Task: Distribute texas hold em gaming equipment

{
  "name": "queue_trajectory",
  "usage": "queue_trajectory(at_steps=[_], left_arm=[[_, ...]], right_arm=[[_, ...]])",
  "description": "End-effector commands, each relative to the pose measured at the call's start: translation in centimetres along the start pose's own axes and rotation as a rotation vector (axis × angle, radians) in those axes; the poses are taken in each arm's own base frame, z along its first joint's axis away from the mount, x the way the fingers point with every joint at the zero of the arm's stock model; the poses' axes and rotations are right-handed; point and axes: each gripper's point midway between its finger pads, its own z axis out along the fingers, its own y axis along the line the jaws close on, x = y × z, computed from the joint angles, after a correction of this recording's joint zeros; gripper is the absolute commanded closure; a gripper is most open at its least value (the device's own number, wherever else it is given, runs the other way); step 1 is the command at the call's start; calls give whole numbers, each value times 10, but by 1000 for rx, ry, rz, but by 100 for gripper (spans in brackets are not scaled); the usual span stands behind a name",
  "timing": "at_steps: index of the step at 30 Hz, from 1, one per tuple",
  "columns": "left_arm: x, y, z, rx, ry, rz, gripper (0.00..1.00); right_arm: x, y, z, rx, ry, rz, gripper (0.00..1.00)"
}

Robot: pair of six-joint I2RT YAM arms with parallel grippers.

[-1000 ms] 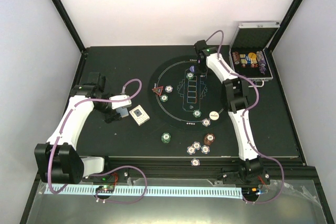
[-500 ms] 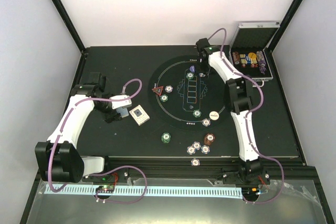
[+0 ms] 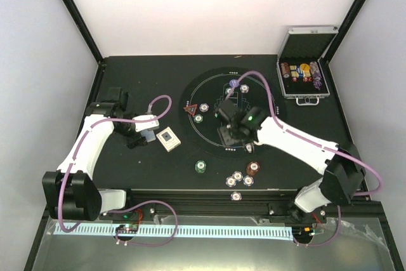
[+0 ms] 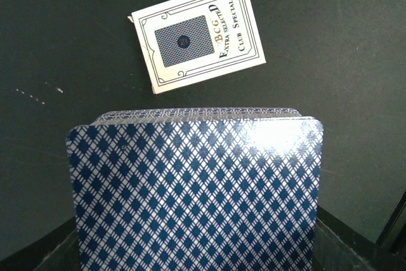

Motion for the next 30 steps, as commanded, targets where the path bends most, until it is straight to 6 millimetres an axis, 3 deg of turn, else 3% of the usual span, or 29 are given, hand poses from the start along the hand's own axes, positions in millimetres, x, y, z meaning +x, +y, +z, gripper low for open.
queue_trajectory(at_steps=[1, 7, 12, 22, 30], left_arm=[[-5, 5, -9, -29, -24, 16, 98], [-5, 4, -8, -24, -24, 15, 99], [-4, 4, -9, -29, -22, 15, 99], [-4, 4, -14, -36, -19, 19, 98], [-4, 6, -15, -50, -17, 29, 98]], right_arm=[[64, 24, 6, -5, 84, 53, 34], [134, 64, 19, -104, 188, 33, 34], [174, 73, 34, -77, 273, -17, 34], [171, 75, 53, -84, 299, -44, 33], [192, 70, 52, -119, 344, -22, 37]])
